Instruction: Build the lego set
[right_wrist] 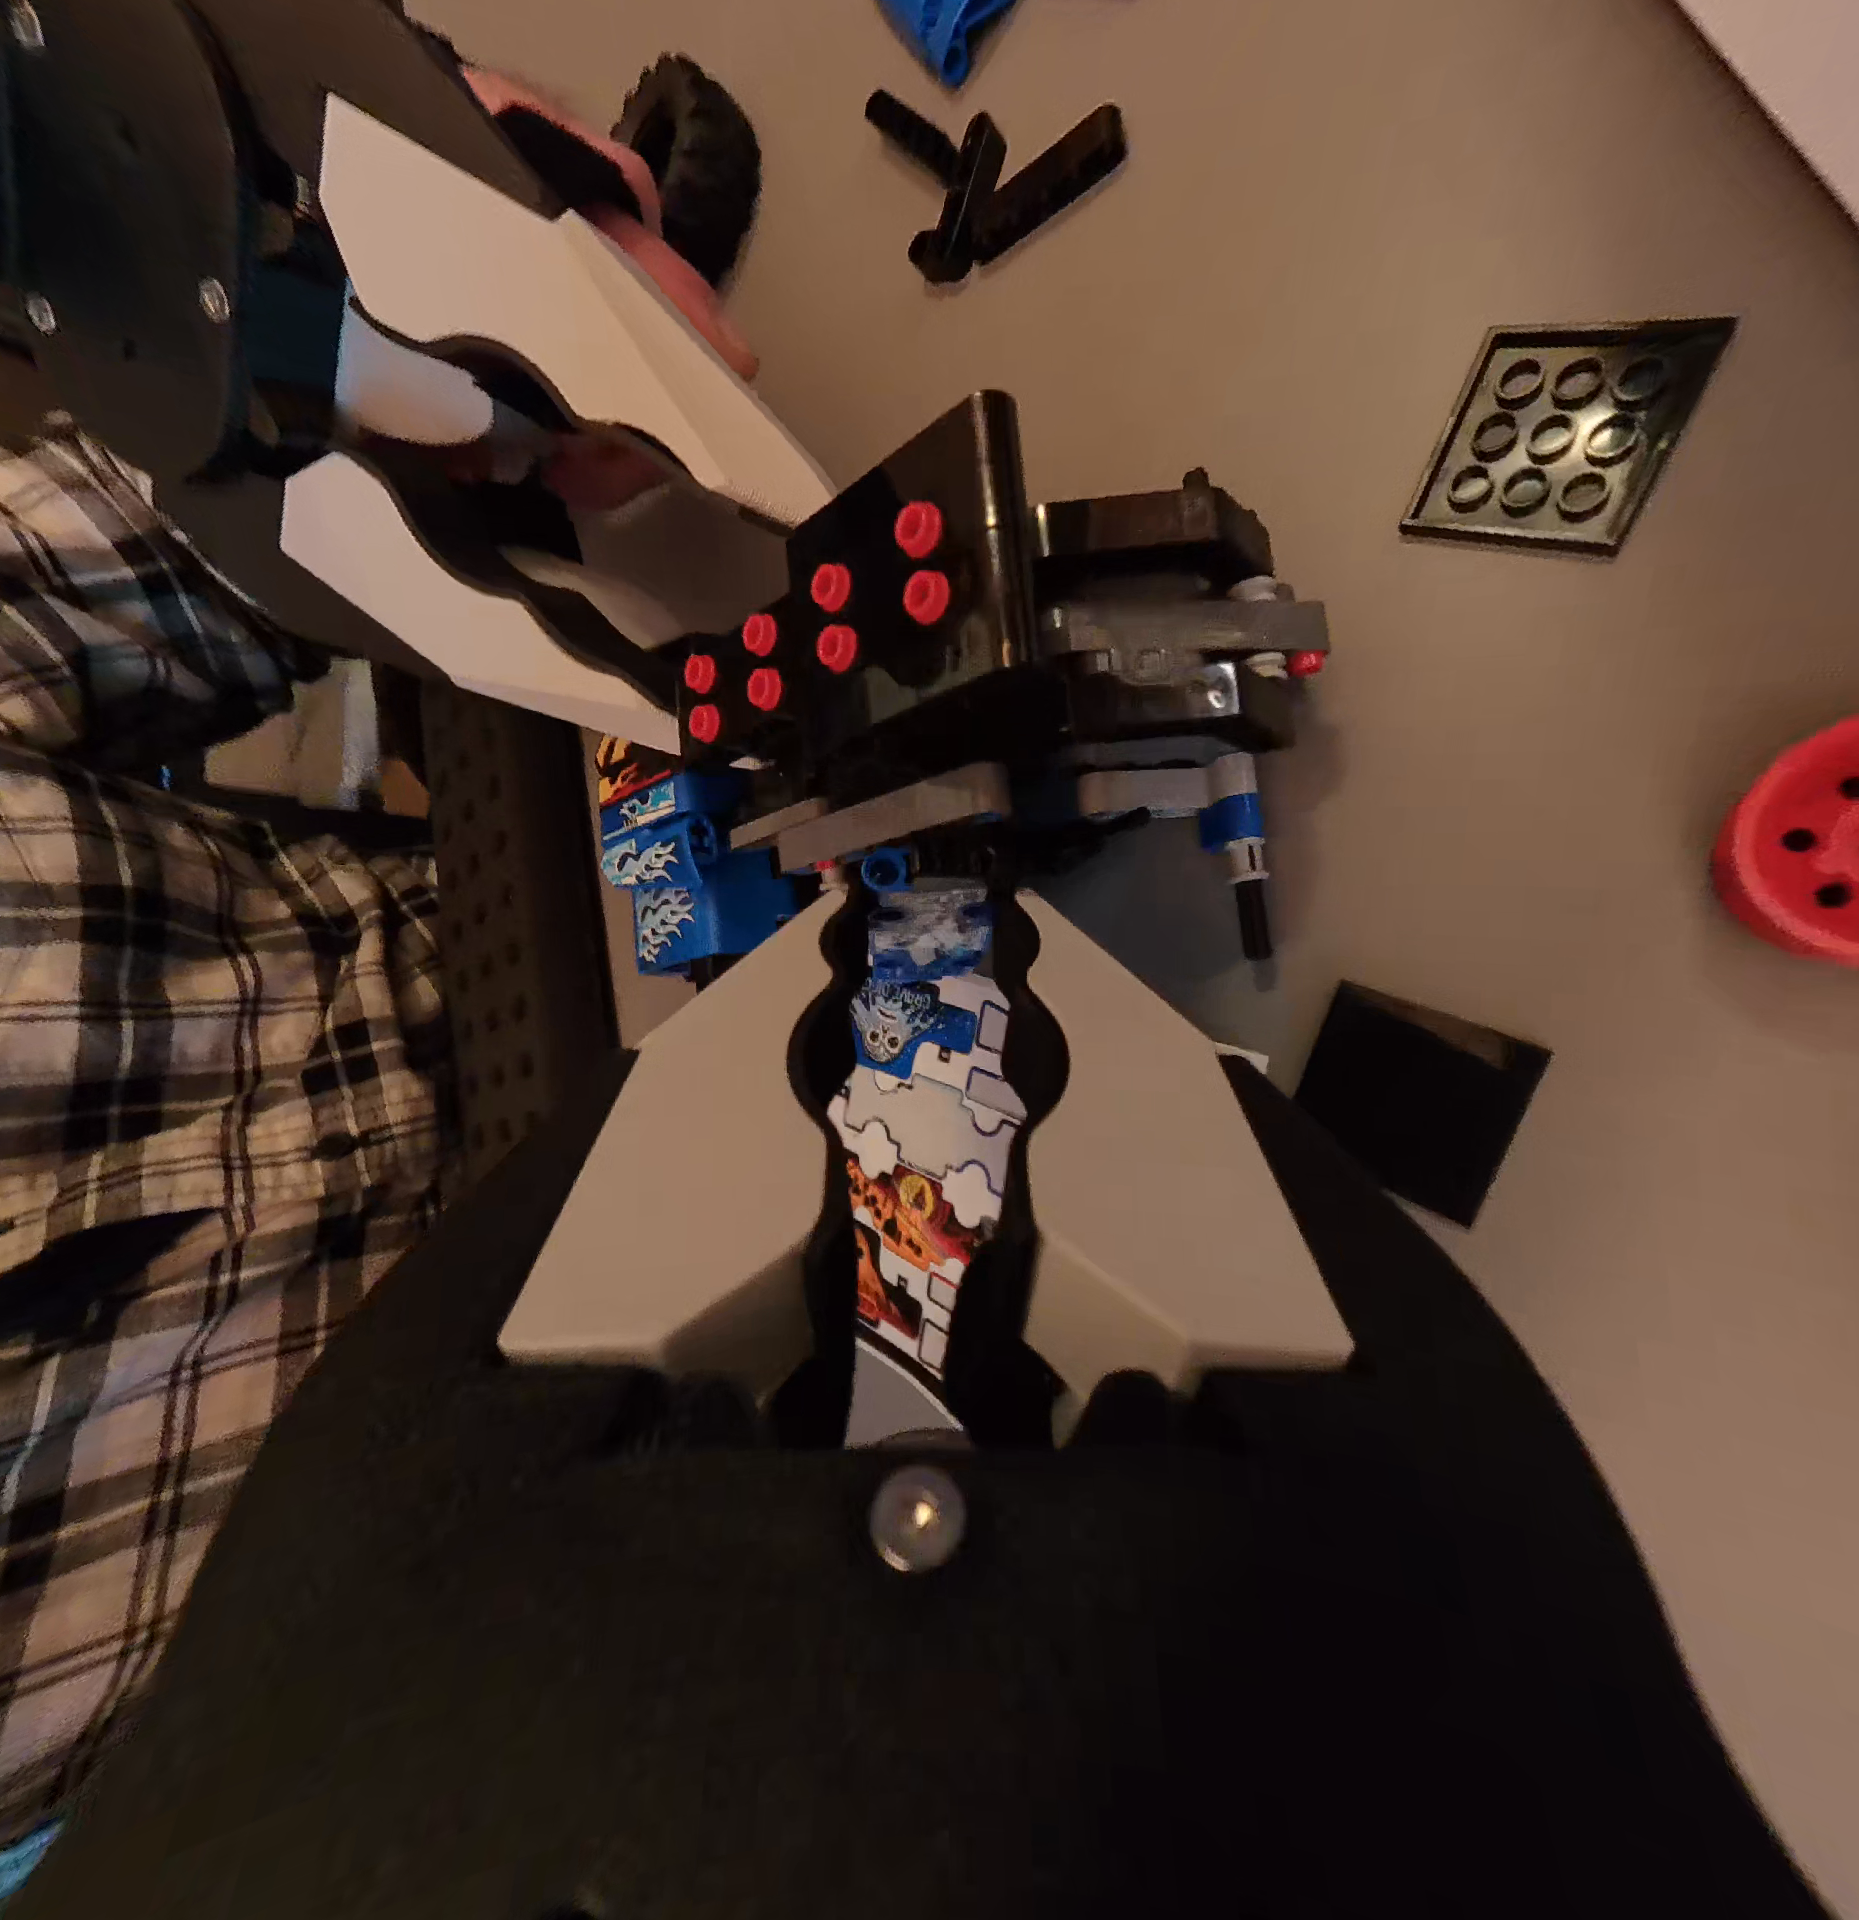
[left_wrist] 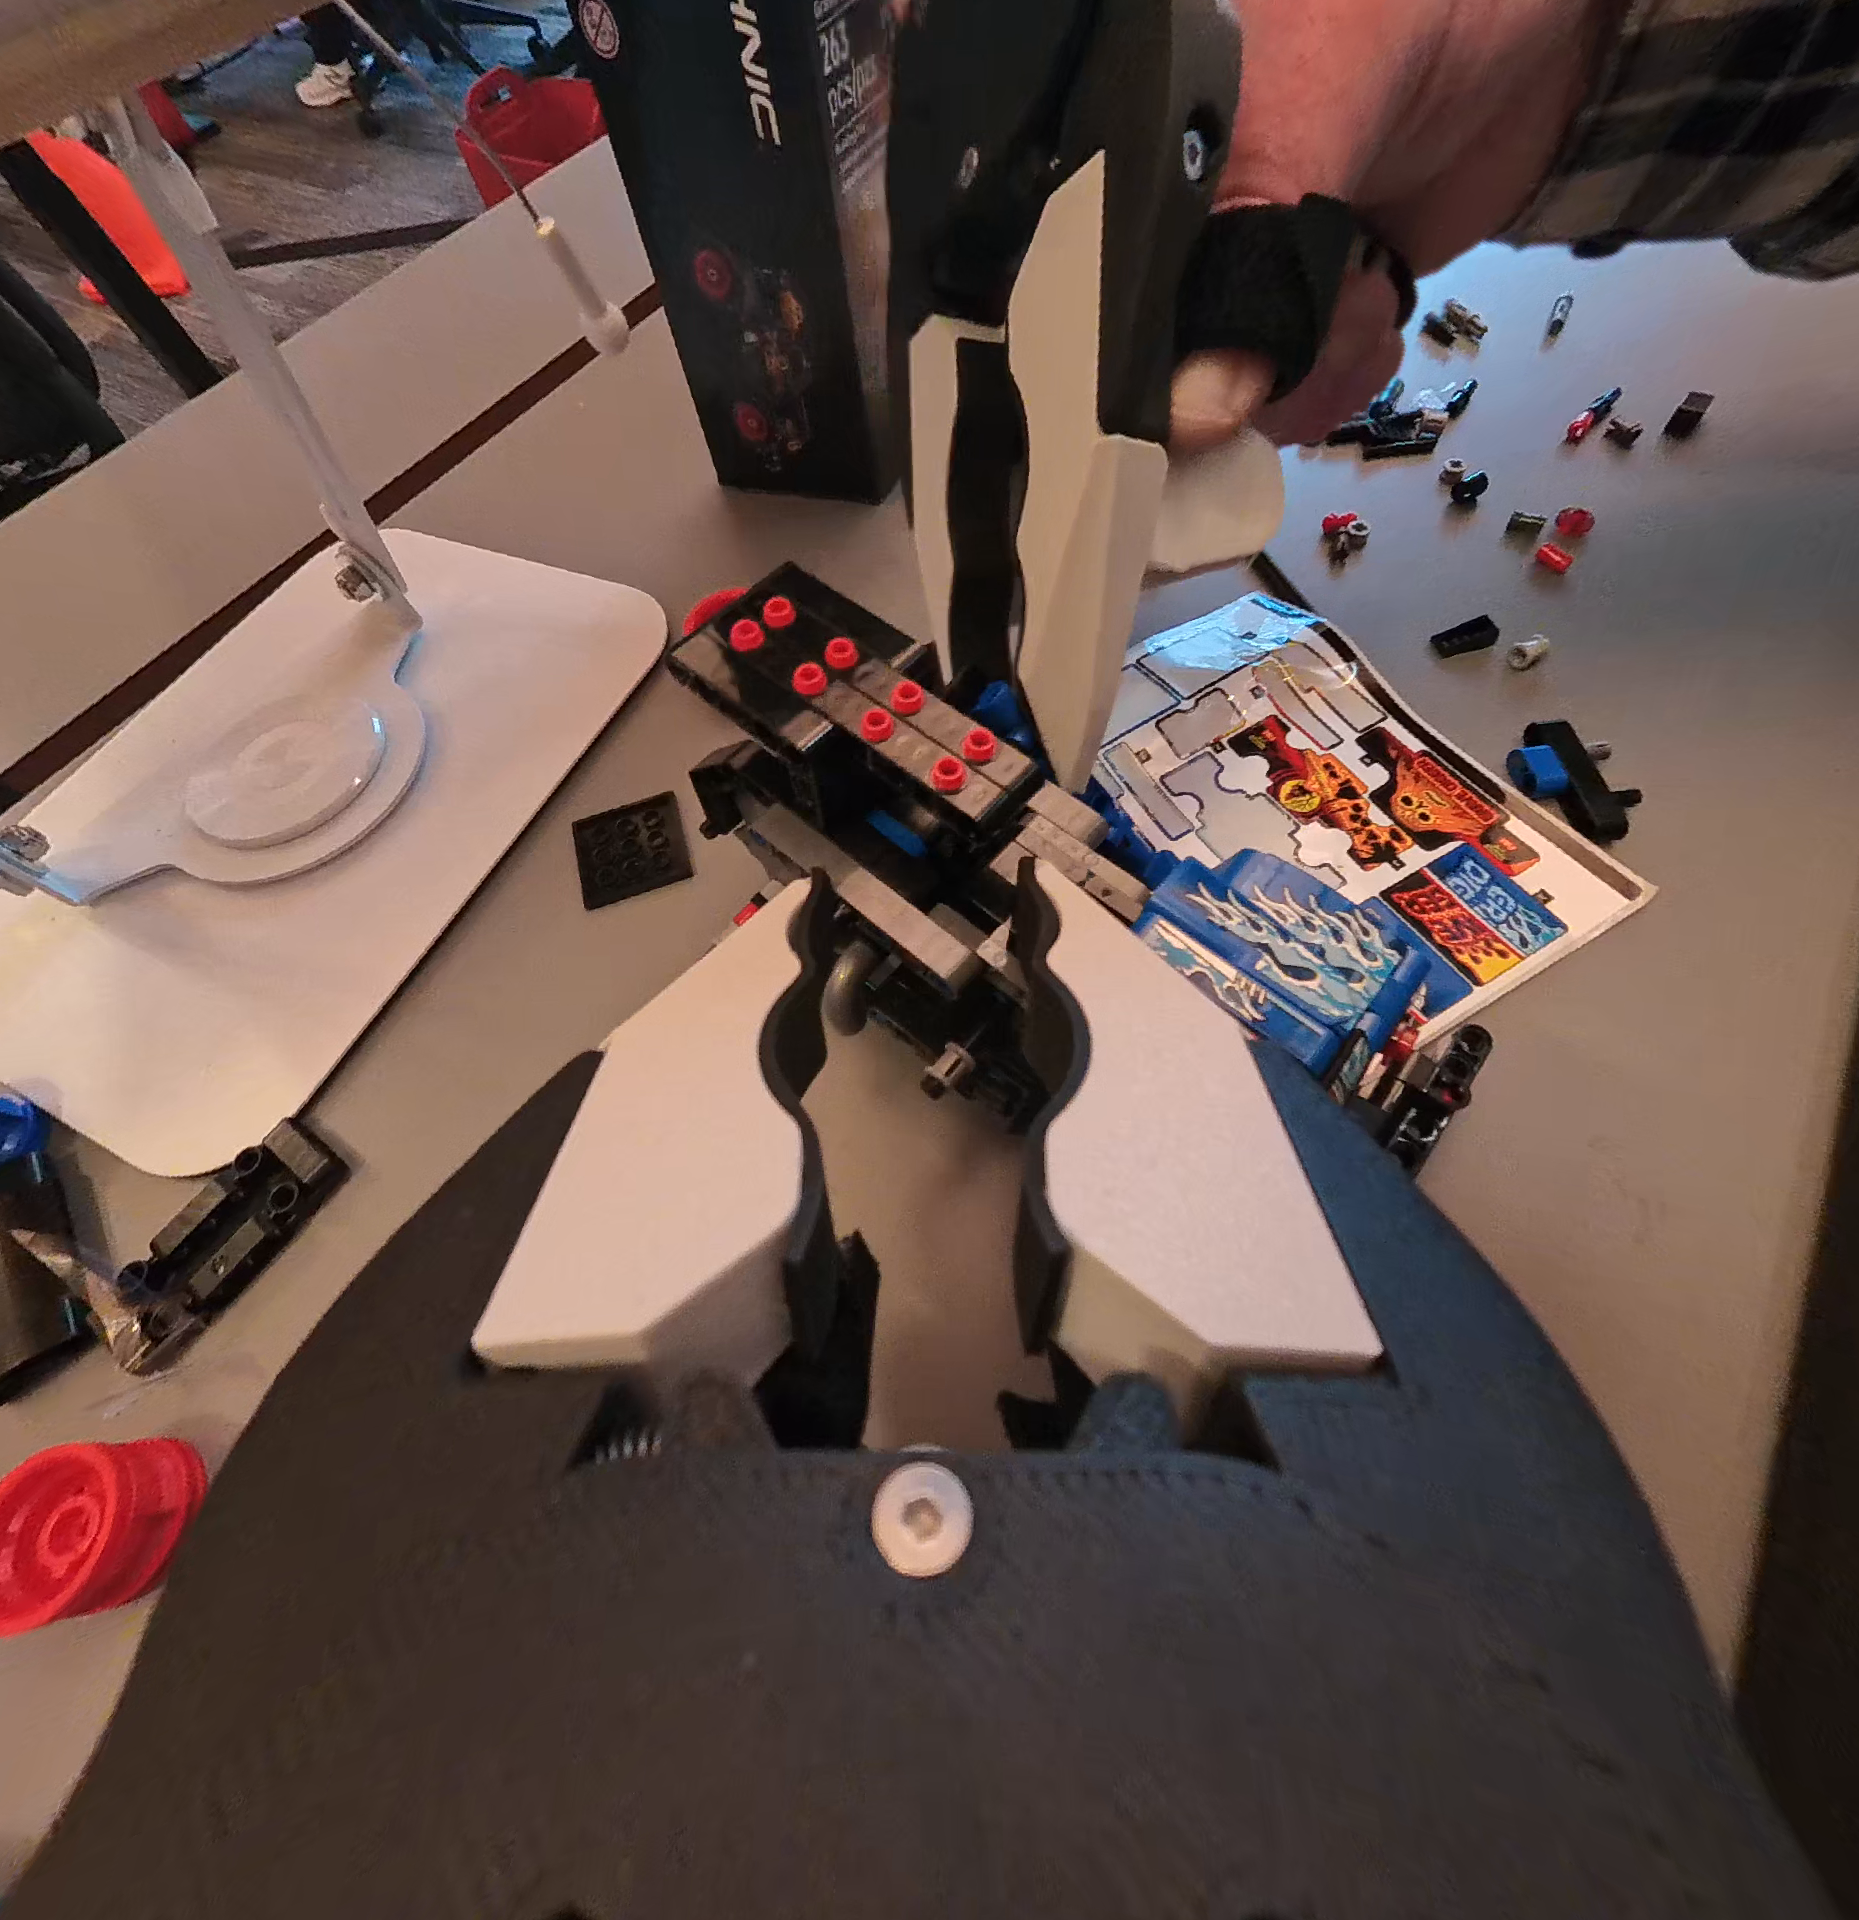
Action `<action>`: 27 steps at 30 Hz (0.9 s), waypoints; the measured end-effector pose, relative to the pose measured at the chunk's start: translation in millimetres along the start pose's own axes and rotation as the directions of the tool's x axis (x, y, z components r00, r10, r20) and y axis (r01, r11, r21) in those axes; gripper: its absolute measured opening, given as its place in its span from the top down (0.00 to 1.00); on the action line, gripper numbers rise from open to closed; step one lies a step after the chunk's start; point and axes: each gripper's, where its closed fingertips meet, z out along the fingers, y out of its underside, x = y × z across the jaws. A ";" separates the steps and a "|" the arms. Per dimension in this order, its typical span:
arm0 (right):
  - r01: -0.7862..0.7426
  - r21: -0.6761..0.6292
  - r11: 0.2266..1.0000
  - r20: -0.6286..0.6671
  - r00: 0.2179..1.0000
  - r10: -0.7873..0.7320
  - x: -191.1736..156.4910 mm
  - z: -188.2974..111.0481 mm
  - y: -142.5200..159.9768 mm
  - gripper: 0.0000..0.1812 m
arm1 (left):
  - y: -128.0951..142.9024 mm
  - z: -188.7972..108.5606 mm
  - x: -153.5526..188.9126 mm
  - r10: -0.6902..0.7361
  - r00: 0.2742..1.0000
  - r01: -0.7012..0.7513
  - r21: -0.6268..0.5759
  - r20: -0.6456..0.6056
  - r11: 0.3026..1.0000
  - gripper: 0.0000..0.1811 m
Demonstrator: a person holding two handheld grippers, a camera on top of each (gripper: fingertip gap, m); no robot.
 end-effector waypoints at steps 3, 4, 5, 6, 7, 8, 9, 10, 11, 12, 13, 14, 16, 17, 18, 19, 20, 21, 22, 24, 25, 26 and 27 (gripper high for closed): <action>-0.012 0.055 0.998 -0.024 1.000 0.014 0.3 0.6 -1.7 0.88 | -0.1 0.0 -0.2 -0.006 1.000 0.006 0.004 -0.001 1.000 0.82; -0.019 0.078 0.997 -0.034 0.999 0.022 0.7 1.4 -3.0 0.88 | -0.1 -0.1 -0.2 -0.006 1.000 0.006 0.005 0.001 1.000 0.82; -0.012 0.095 0.995 -0.054 0.998 0.017 0.9 1.7 -3.7 0.88 | 0.0 -0.3 -0.1 -0.008 1.000 0.008 0.006 0.001 1.000 0.82; 0.000 0.104 0.995 -0.076 0.997 0.008 1.1 1.8 -3.6 0.88 | 0.1 -0.3 -0.4 -0.008 1.000 0.008 0.005 0.002 1.000 0.82; 0.004 0.115 0.993 -0.086 0.996 0.006 1.4 1.9 -3.9 0.88 | 0.4 -0.5 -0.8 -0.002 1.000 0.002 0.001 0.004 1.000 0.82; 0.006 0.128 0.992 -0.087 0.996 0.005 1.7 2.1 -4.1 0.88 | 0.5 -0.7 -1.1 -0.002 1.000 0.002 -0.002 0.004 1.000 0.82; -0.001 0.145 0.989 -0.080 0.997 0.013 1.5 2.0 -4.3 0.87 | 0.6 -0.8 -1.2 -0.009 1.000 0.009 0.001 0.000 1.000 0.82; -0.003 0.161 0.987 -0.077 0.997 0.016 1.2 1.5 -4.1 0.87 | 0.8 -1.0 -1.2 -0.019 1.000 0.019 0.005 -0.007 1.000 0.82; 0.008 0.176 0.984 -0.080 0.997 0.006 0.5 1.0 -3.7 0.87 | 0.6 -1.2 -0.9 -0.025 1.000 0.025 0.011 -0.012 1.000 0.82; 0.033 0.182 0.983 -0.084 0.996 -0.017 0.0 1.0 -1.9 0.86 | 0.2 -1.4 -0.9 -0.020 1.000 0.020 0.013 -0.006 1.000 0.82; 0.052 0.192 0.980 -0.073 0.997 -0.039 -1.0 0.9 0.4 0.85 | 0.0 -1.5 -0.5 -0.007 1.000 0.007 0.011 0.000 1.000 0.83; 0.047 0.200 0.979 -0.045 0.998 -0.039 -2.0 0.7 4.1 0.84 | -0.2 -1.7 -0.6 -0.002 1.000 0.002 0.010 0.003 1.000 0.83; 0.010 0.219 0.976 -0.027 1.000 -0.004 2.7 -1.1 11.5 0.83 | -0.3 -1.2 -0.6 -0.016 1.000 0.016 0.014 -0.003 1.000 0.83; 0.001 0.234 0.972 -0.007 1.000 0.000 0.6 -0.8 13.2 0.84 | -0.7 -0.6 0.0 -0.018 1.000 0.018 0.014 -0.007 1.000 0.83; -0.003 0.242 0.970 0.001 1.000 0.003 -1.0 0.9 14.6 0.85 | -1.3 0.3 1.2 -0.018 1.000 0.018 0.016 -0.012 1.000 0.83; 0.001 0.237 0.971 -0.009 1.000 0.001 -0.7 4.0 16.1 0.86 | -2.0 1.5 2.6 -0.018 1.000 0.019 0.018 -0.015 1.000 0.83; 0.006 0.229 0.974 -0.016 1.000 -0.002 -0.9 7.3 17.3 0.86 | -2.2 1.7 2.5 -0.015 1.000 0.015 0.017 -0.011 1.000 0.82; 0.006 0.231 0.973 -0.020 1.000 -0.001 -0.7 8.1 17.1 0.87 | -2.0 1.5 2.3 -0.014 1.000 0.014 0.017 -0.007 1.000 0.82; -0.008 0.237 0.971 -0.010 1.000 0.011 -1.2 7.7 16.5 0.87 | -1.9 1.5 2.3 -0.019 1.000 0.019 0.020 -0.006 1.000 0.82; -0.028 0.247 0.969 0.000 1.000 0.029 -1.8 7.8 16.7 0.88 | -1.9 1.3 2.9 -0.015 1.000 0.016 0.020 -0.002 1.000 0.82; -0.039 0.246 0.968 0.003 0.999 0.040 -2.3 7.8 17.1 0.88 | -2.1 1.3 3.6 -0.011 1.000 0.011 0.020 -0.001 1.000 0.83; -0.046 0.240 0.970 0.011 0.999 0.044 -3.4 7.8 18.2 0.88 | -2.1 1.4 4.1 -0.009 1.000 0.009 0.021 -0.001 1.000 0.83; -0.051 0.239 0.970 0.024 0.999 0.047 -3.9 7.4 18.8 0.88 | -2.1 1.5 4.6 -0.005 1.000 0.005 0.021 -0.001 1.000 0.83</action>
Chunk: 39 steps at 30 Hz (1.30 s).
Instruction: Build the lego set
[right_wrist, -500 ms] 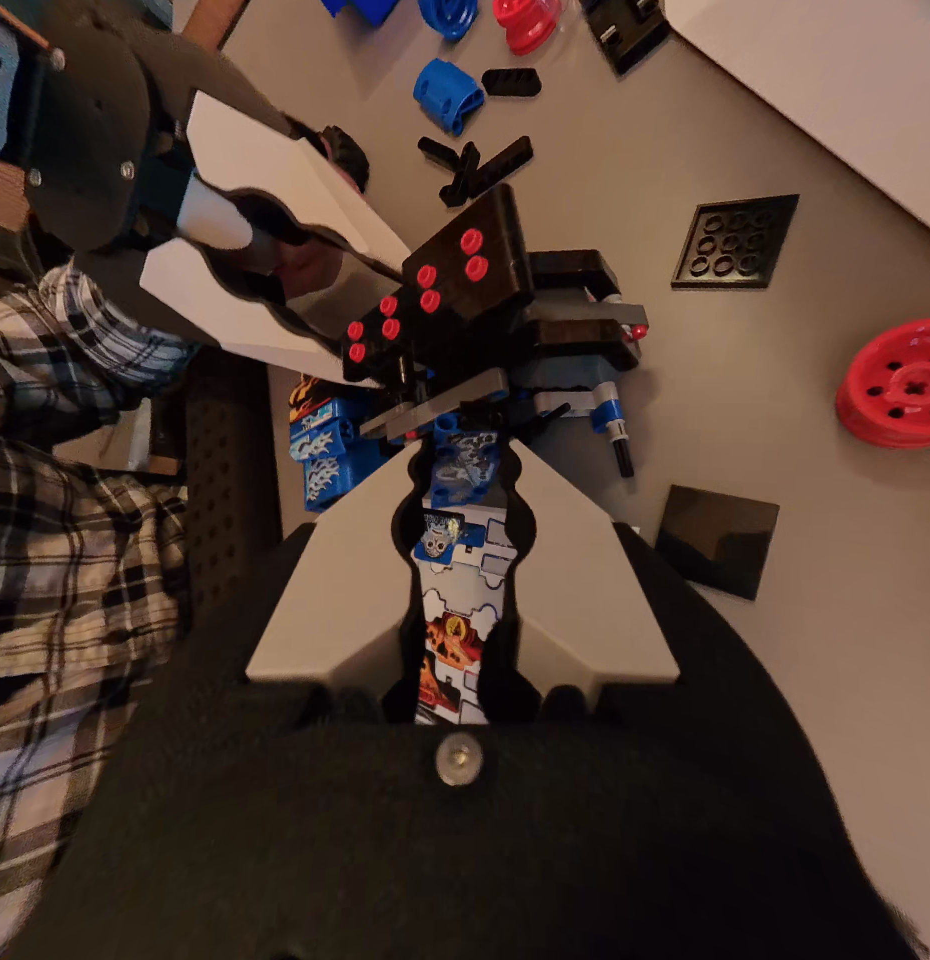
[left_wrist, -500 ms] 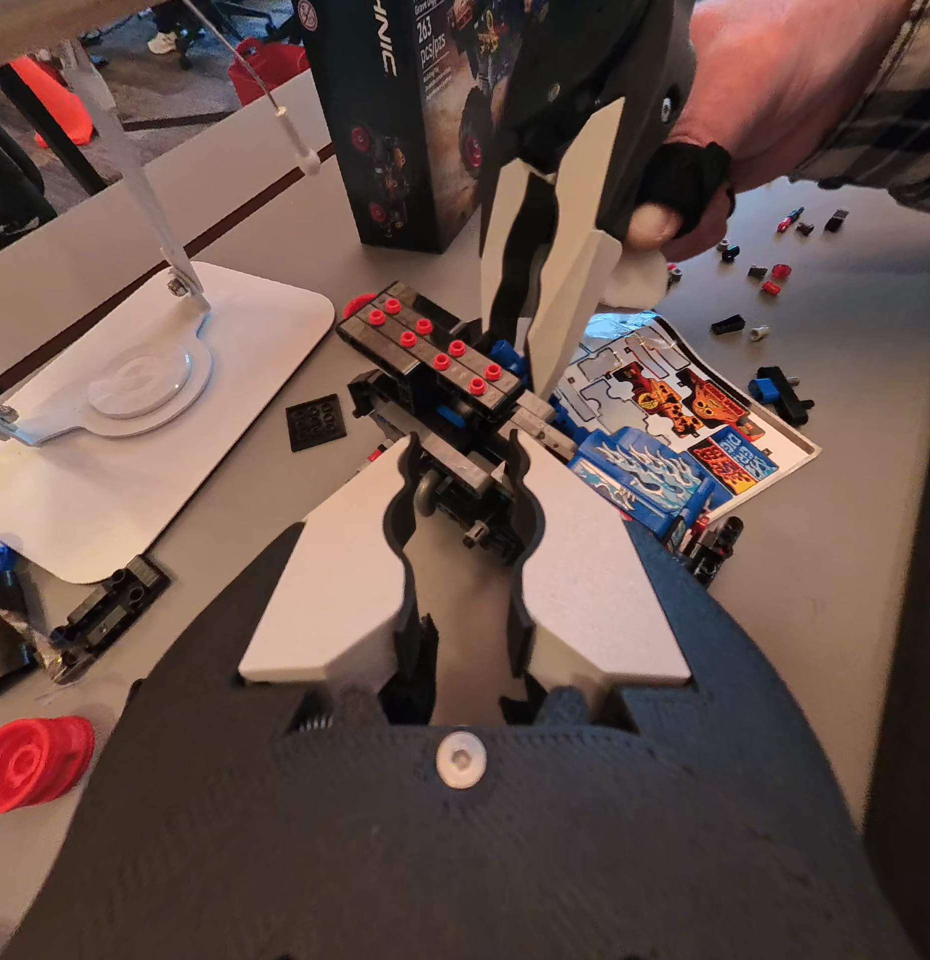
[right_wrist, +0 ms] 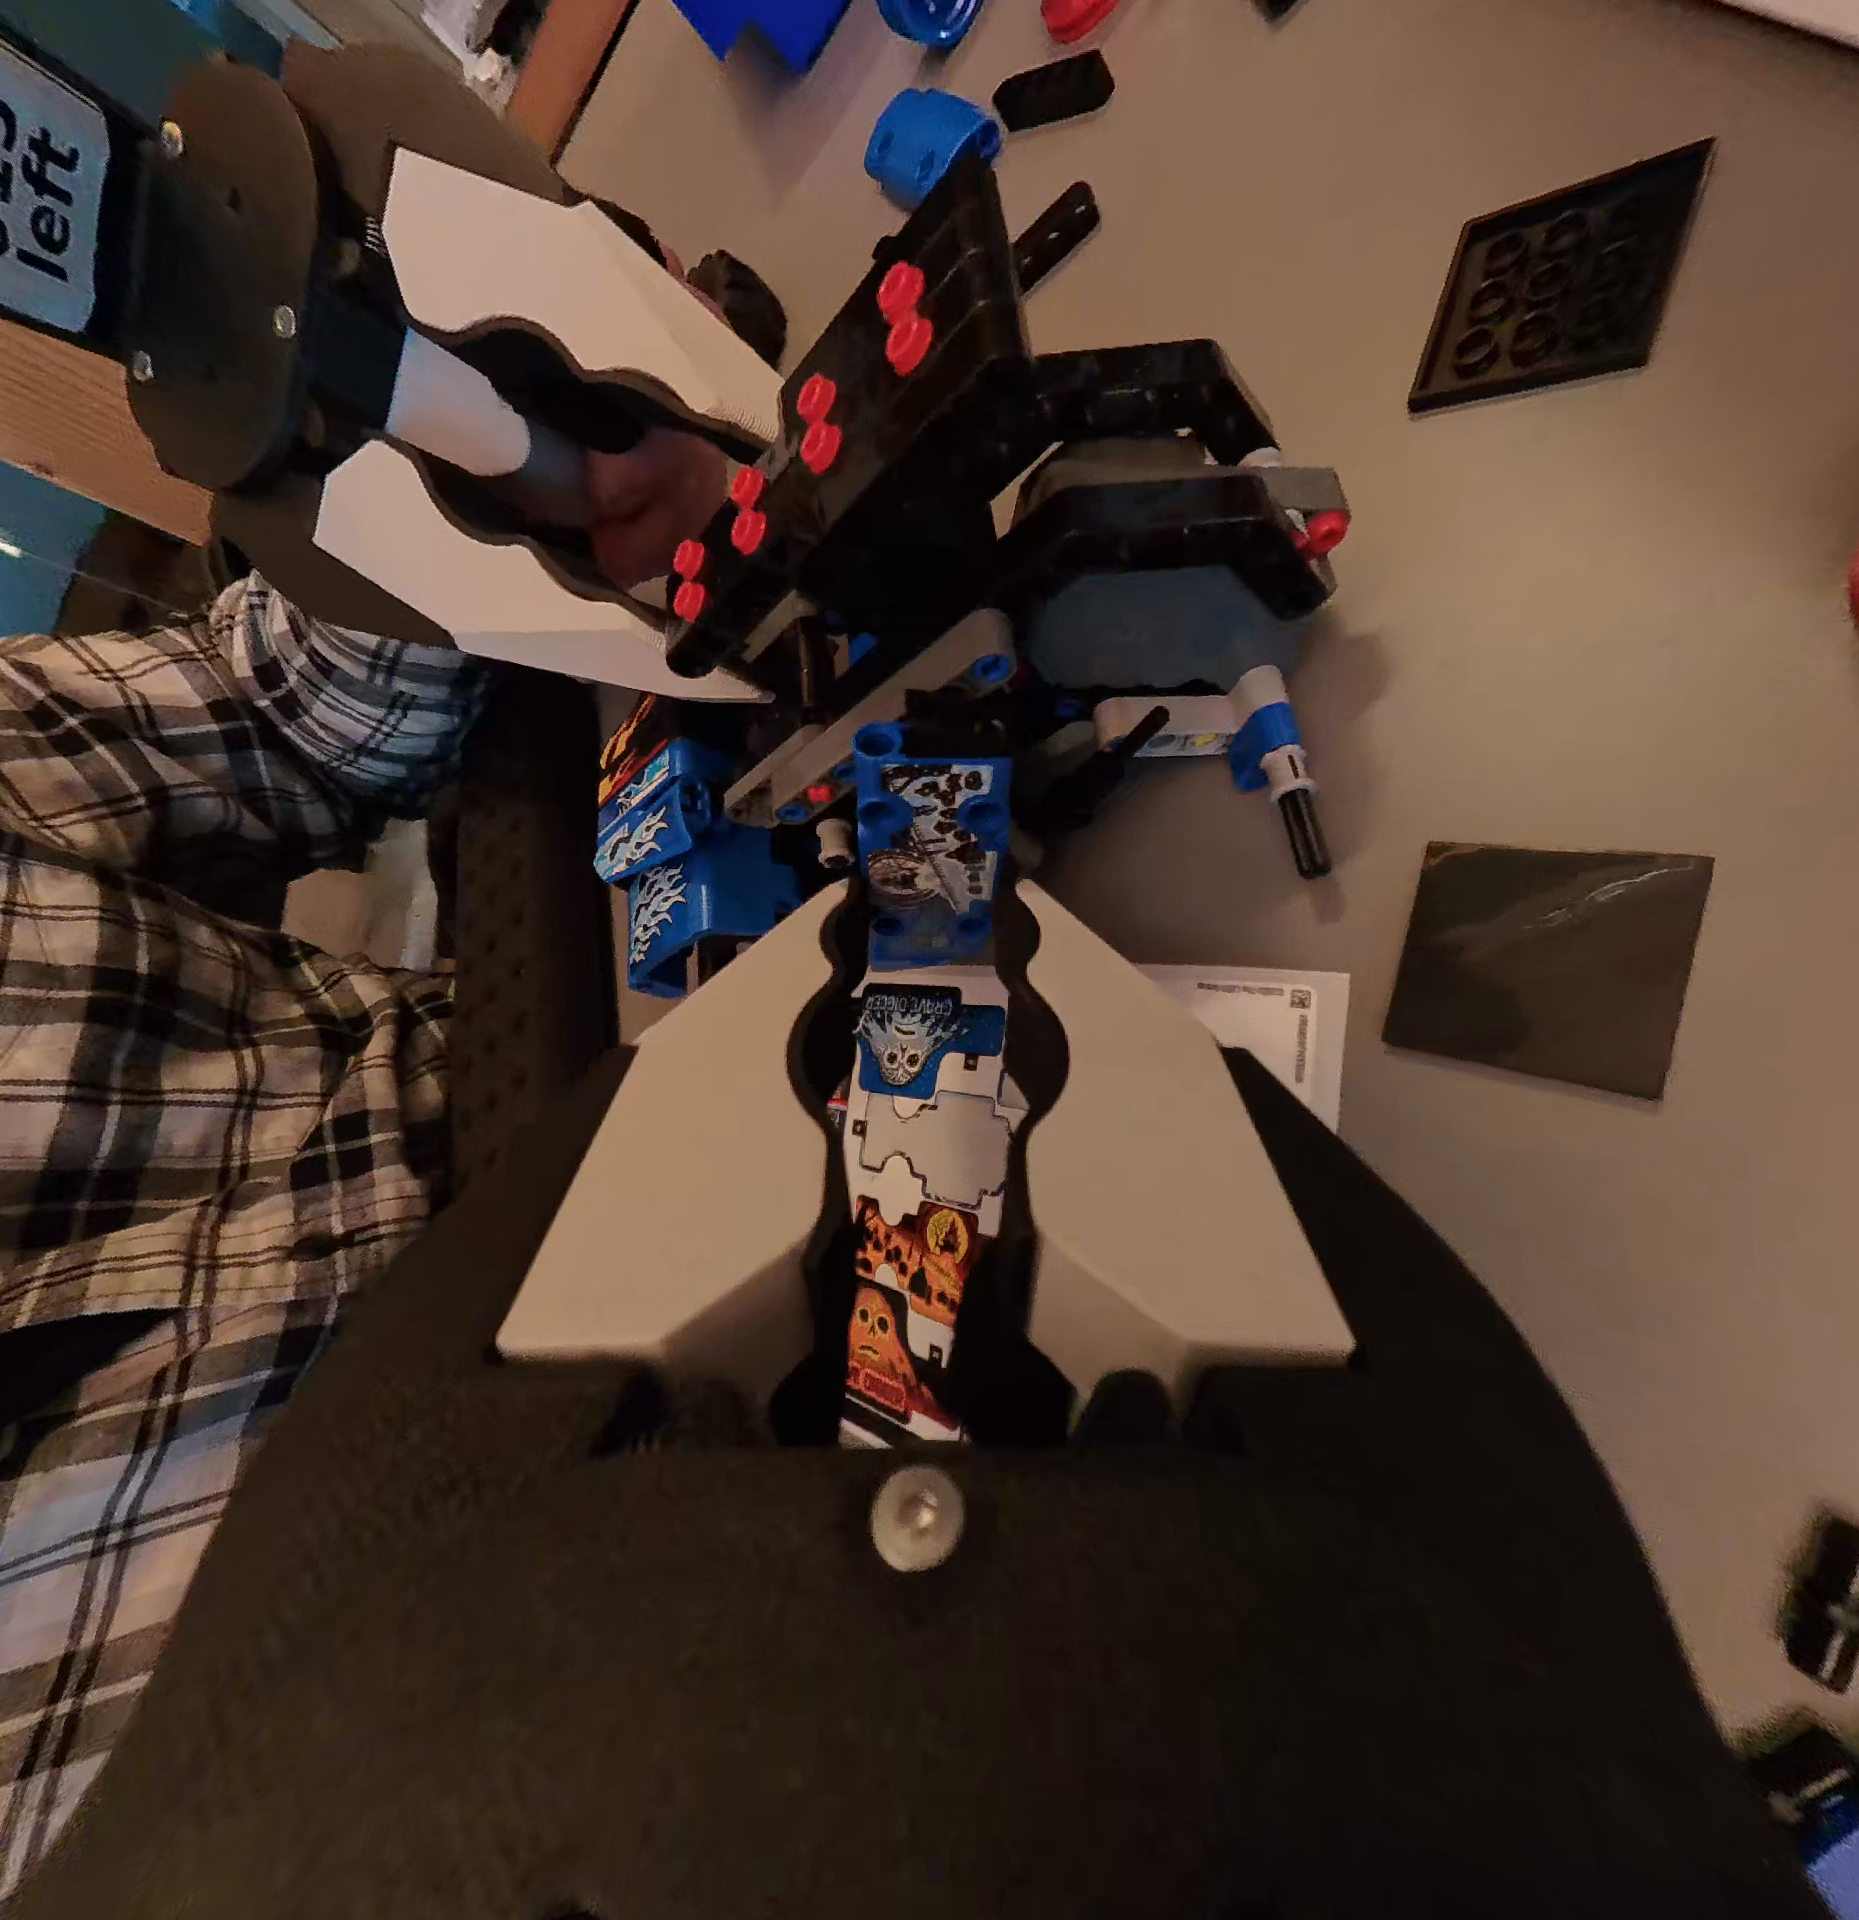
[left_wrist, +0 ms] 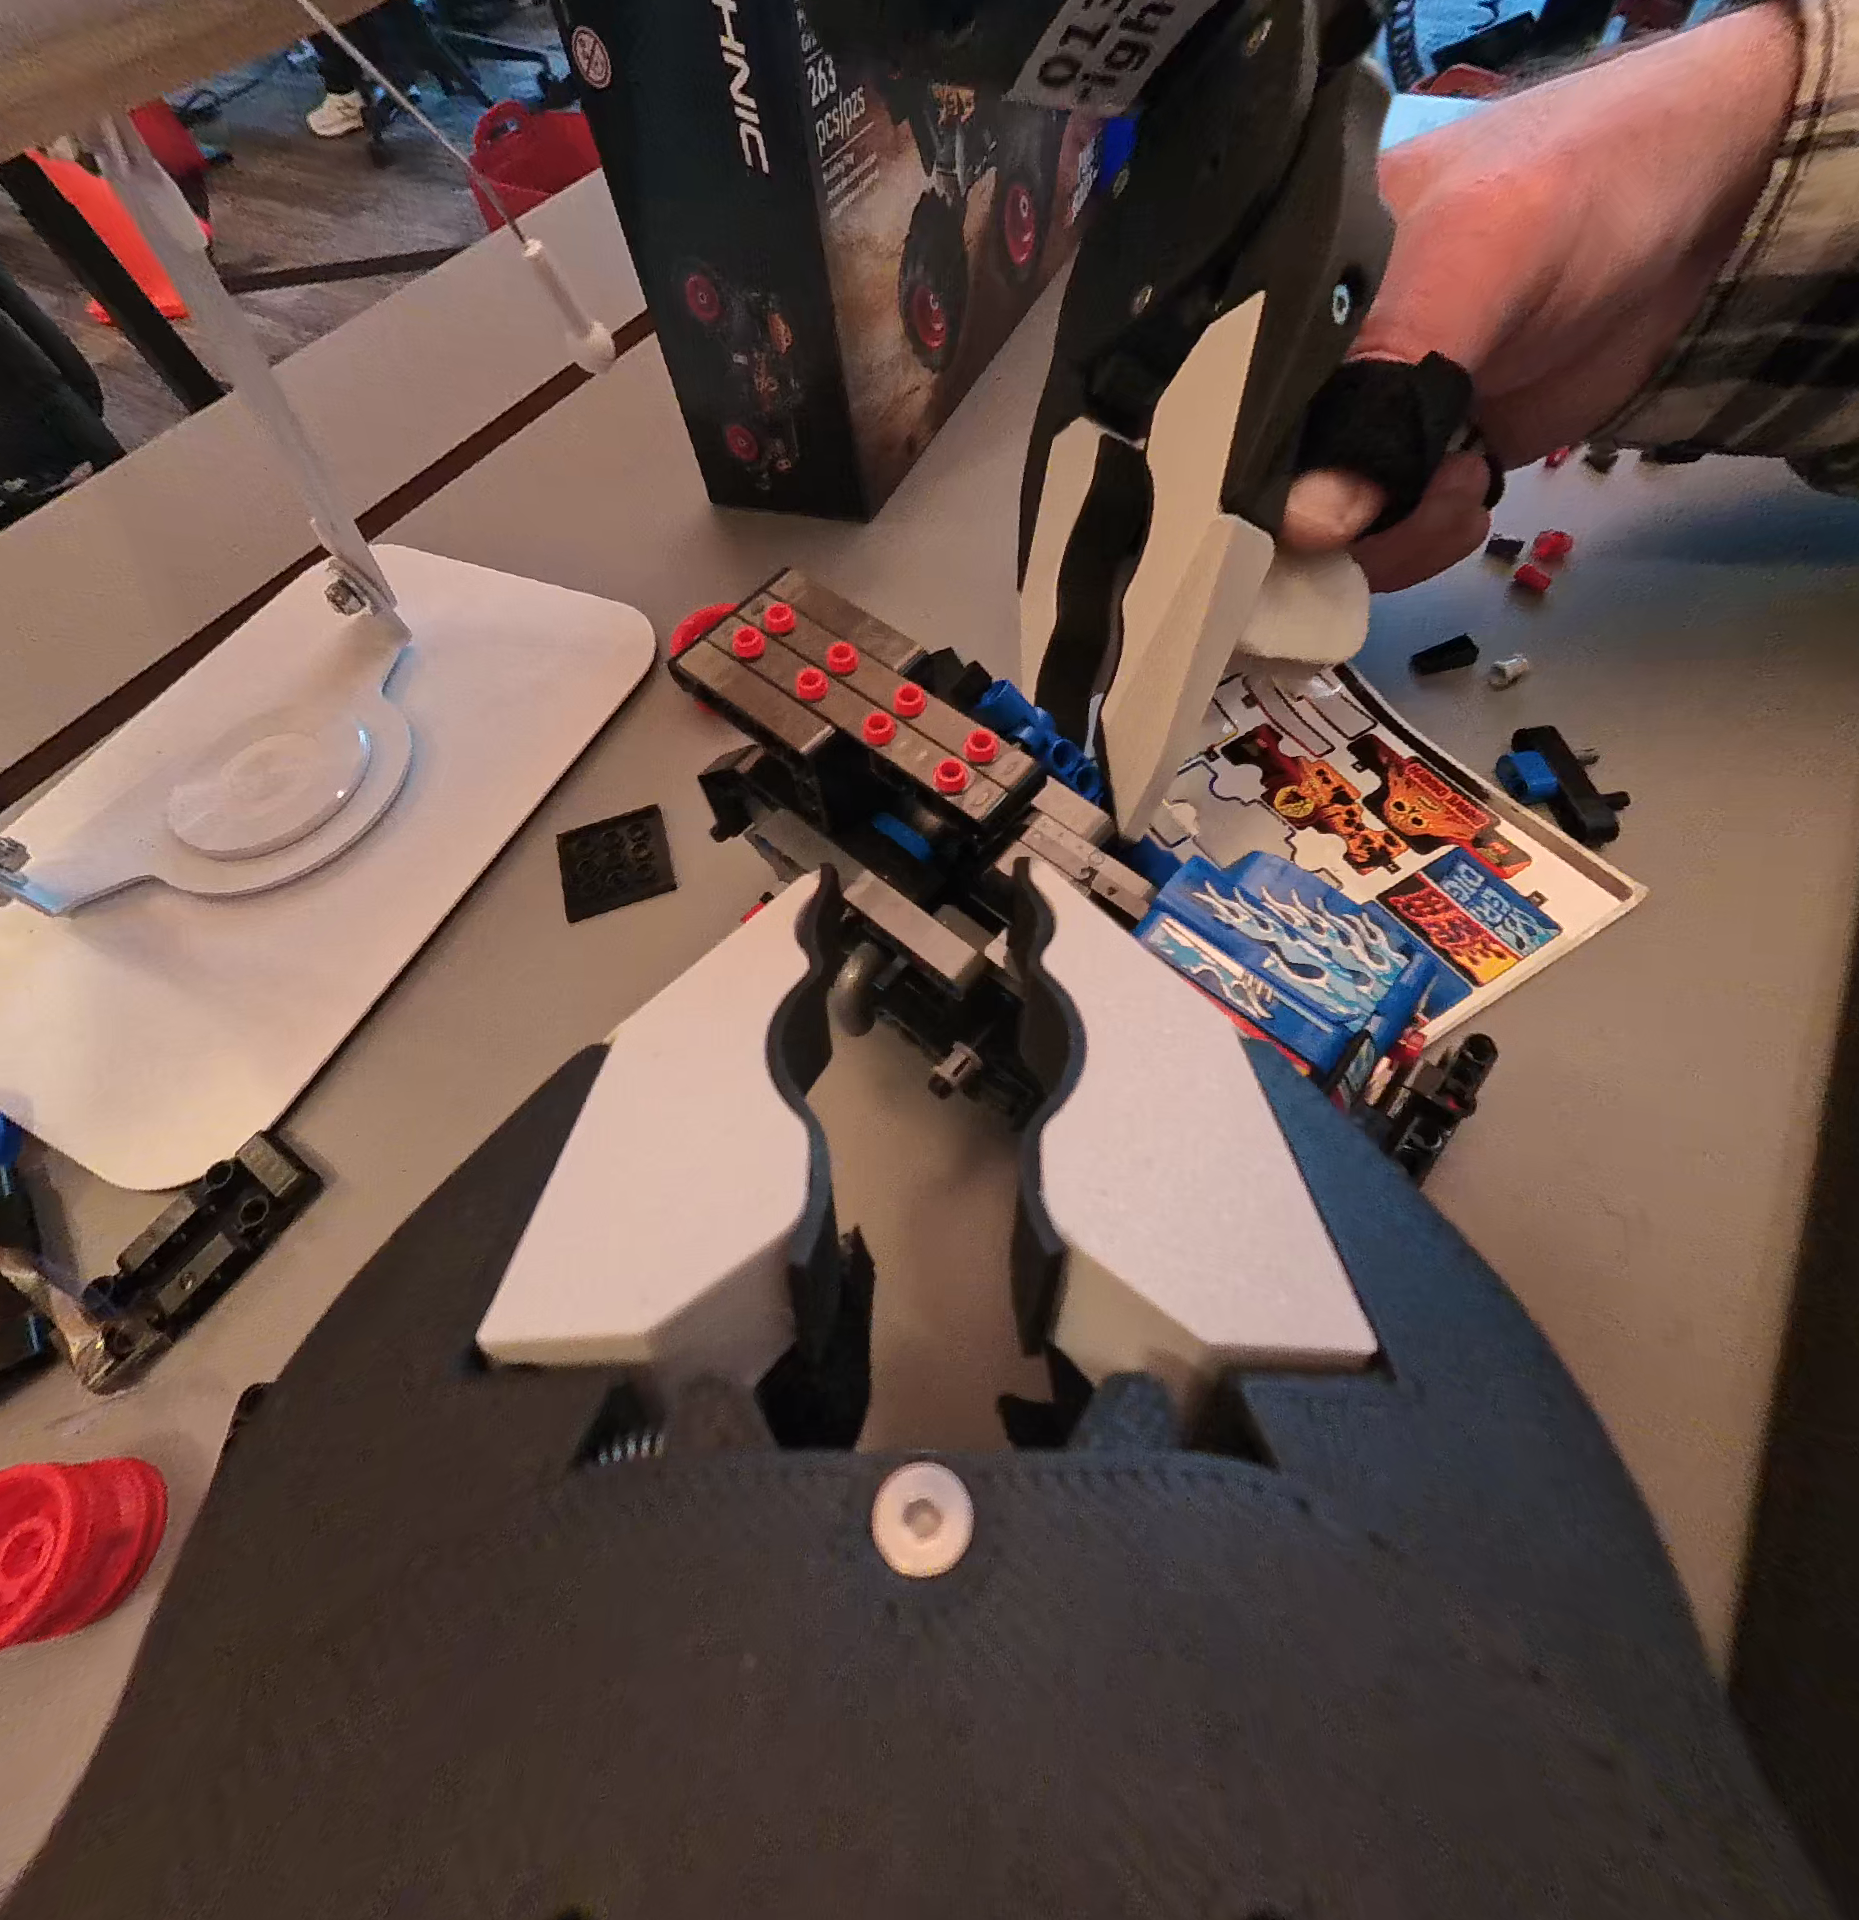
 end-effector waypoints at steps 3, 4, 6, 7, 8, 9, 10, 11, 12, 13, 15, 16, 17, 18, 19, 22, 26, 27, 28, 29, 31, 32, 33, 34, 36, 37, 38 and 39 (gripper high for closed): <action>-0.031 -0.012 0.999 0.045 0.998 0.031 -1.4 -1.9 2.9 0.88 | -0.7 1.0 2.0 0.024 1.000 -0.024 -0.001 0.010 1.000 0.83; -0.035 -0.021 0.999 0.049 0.998 0.036 -2.0 -2.4 3.7 0.88 | -1.0 1.2 2.5 0.027 1.000 -0.027 0.000 0.011 1.000 0.84; -0.028 -0.040 0.999 0.035 0.999 0.030 -2.2 -2.4 4.1 0.88 | -1.1 1.3 2.0 0.029 0.999 -0.029 0.000 0.014 1.000 0.84; -0.027 -0.046 0.999 0.026 0.999 0.028 -2.7 -2.3 4.1 0.88 | -1.1 1.4 1.6 0.031 0.999 -0.031 0.001 0.015 1.000 0.84; -0.021 -0.050 0.999 0.019 1.000 0.022 -3.1 -2.1 4.7 0.88 | -1.4 1.3 2.0 0.038 0.999 -0.038 0.000 0.016 0.999 0.84; -0.025 -0.050 0.998 0.024 0.999 0.026 -4.0 -2.3 5.7 0.88 | -1.9 1.4 3.1 0.041 0.999 -0.041 0.001 0.015 0.999 0.84; -0.029 -0.045 0.999 0.034 0.999 0.031 -4.5 -2.8 6.4 0.88 | -2.6 1.8 5.7 0.044 0.999 -0.044 0.005 0.007 0.999 0.86; -0.043 -0.031 0.999 0.046 0.998 0.045 -4.4 -3.3 6.0 0.88 | -3.0 2.4 6.7 0.049 0.999 -0.049 0.004 0.008 0.999 0.88; -0.051 -0.015 0.999 0.053 0.997 0.052 -3.9 -3.2 5.3 0.88 | -3.4 2.9 6.8 0.055 0.998 -0.056 0.001 0.012 0.998 0.88; -0.055 -0.003 0.998 0.056 0.997 0.055 -3.8 -3.1 4.9 0.88 | -3.6 3.0 6.7 0.051 0.999 -0.051 0.001 0.010 0.999 0.89; -0.041 0.006 0.999 0.034 0.999 0.041 -5.0 -3.5 4.8 0.88 | -3.9 2.0 6.9 0.021 1.000 -0.021 0.007 -0.008 1.000 0.87; -0.029 0.000 1.000 0.022 0.999 0.029 -6.9 -3.6 5.1 0.88 | -3.9 1.2 7.2 0.011 1.000 -0.011 0.008 -0.015 1.000 0.87; -0.029 -0.003 1.000 0.024 0.999 0.029 -8.0 -4.0 5.4 0.88 | -3.7 1.2 8.0 0.009 1.000 -0.009 0.007 -0.019 1.000 0.87; -0.034 -0.007 0.999 0.033 0.999 0.034 -7.6 -3.8 6.8 0.88 | -3.7 2.0 9.2 0.011 1.000 -0.011 0.004 -0.021 1.000 0.87; -0.045 -0.006 0.999 0.048 0.998 0.045 -6.5 -3.6 8.4 0.88 | -3.8 2.7 10.4 0.020 1.000 -0.020 0.002 -0.020 1.000 0.87; -0.056 0.016 0.998 0.084 0.995 0.055 -5.7 -5.0 10.6 0.88 | -4.5 4.0 13.1 0.025 0.999 -0.025 0.006 -0.026 1.000 0.86; -0.023 0.020 1.000 0.095 0.995 0.021 -6.3 -6.8 13.0 0.88 | -5.4 5.1 18.0 0.044 0.999 -0.044 0.006 -0.031 0.999 0.87; 0.005 0.015 1.000 0.094 0.996 -0.006 -6.6 -7.7 14.6 0.88 | -5.8 5.6 19.7 0.047 0.998 -0.046 0.007 -0.035 0.999 0.87; 0.038 0.011 0.999 0.090 0.995 -0.039 -6.4 -8.7 15.9 0.88 | -6.4 6.3 21.3 0.051 0.998 -0.050 0.008 -0.037 0.999 0.87; 0.059 0.003 0.998 0.085 0.995 -0.059 -5.9 -9.6 17.2 0.88 | -6.7 7.0 22.6 0.055 0.998 -0.054 0.009 -0.040 0.998 0.87; 0.073 -0.020 0.997 0.085 0.994 -0.071 -6.1 -11.1 19.0 0.88 | -7.3 7.7 24.1 0.063 0.997 -0.062 0.008 -0.041 0.998 0.87; 0.071 -0.029 0.997 0.088 0.994 -0.068 -6.3 -11.3 19.5 0.88 | -7.4 7.9 24.5 0.066 0.997 -0.065 0.008 -0.041 0.998 0.87; 0.067 -0.037 0.997 0.089 0.994 -0.064 -6.3 -11.8 19.8 0.88 | -7.5 8.0 25.1 0.067 0.997 -0.066 0.009 -0.042 0.998 0.87; 0.070 -0.046 0.997 0.086 0.994 -0.066 -6.7 -12.2 20.5 0.88 | -7.6 8.0 26.1 0.068 0.997 -0.067 0.010 -0.046 0.998 0.87; 0.050 -0.053 0.997 0.095 0.994 -0.045 -7.8 -12.7 21.8 0.88 | -7.6 8.0 27.2 0.080 0.996 -0.080 0.009 -0.045 0.997 0.87; 0.037 -0.051 0.998 0.108 0.994 -0.031 -8.5 -13.1 22.4 0.88 | -7.9 8.1 28.2 0.082 0.995 -0.082 0.009 -0.049 0.997 0.87; 0.020 -0.049 0.999 0.126 0.992 -0.014 -9.2 -13.8 23.2 0.88 | -7.9 8.2 28.8 0.084 0.995 -0.083 0.009 -0.050 0.996 0.87; -0.003 -0.039 0.999 0.145 0.989 0.008 -9.7 -14.2 23.3 0.88 | -7.9 8.2 29.0 0.090 0.995 -0.089 0.008 -0.048 0.996 0.87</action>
